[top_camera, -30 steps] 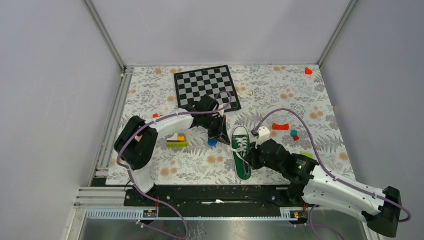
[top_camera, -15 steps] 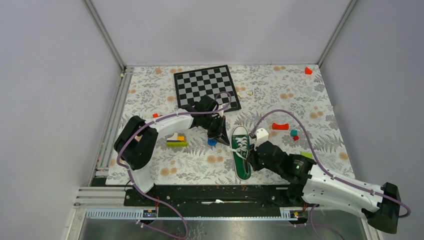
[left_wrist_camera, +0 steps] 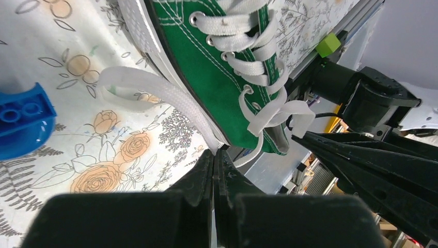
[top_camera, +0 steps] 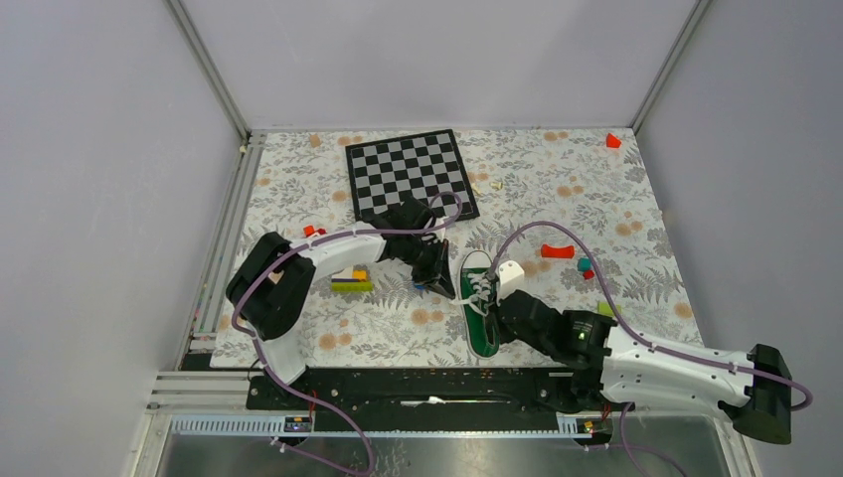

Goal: Tie the shoes
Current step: Cross the shoelace with the shoelace.

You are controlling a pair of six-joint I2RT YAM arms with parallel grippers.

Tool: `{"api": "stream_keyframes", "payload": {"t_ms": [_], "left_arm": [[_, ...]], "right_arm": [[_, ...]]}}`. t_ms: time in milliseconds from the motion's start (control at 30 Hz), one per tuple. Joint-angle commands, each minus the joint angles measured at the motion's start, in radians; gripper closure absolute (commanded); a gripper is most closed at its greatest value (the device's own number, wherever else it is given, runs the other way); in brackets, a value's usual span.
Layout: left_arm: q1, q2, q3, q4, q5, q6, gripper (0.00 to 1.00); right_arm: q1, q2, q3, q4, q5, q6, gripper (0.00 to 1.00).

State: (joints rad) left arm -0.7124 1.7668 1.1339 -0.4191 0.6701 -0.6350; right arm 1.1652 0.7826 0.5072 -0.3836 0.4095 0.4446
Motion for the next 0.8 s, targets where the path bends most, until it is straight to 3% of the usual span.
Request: {"api": "stream_keyframes", "payload": {"t_ms": [0,367,767], "left_arm": [[-0.024,-0.043,-0.008,0.019,0.001,0.019,1.0],[-0.027,-0.048,0.002,0.019,-0.004,0.021,1.0],[-0.027,-0.072,-0.001,0.016,-0.005,0.024,1.0]], "right_arm": [[0.012,0.039,0.045,0.059,-0.071,0.024,1.0],[0.001,0.131,0.104,0.082,0.052,0.013,1.0],[-0.077,0.28,0.145,0.123,0.071,0.03,1.0]]}}
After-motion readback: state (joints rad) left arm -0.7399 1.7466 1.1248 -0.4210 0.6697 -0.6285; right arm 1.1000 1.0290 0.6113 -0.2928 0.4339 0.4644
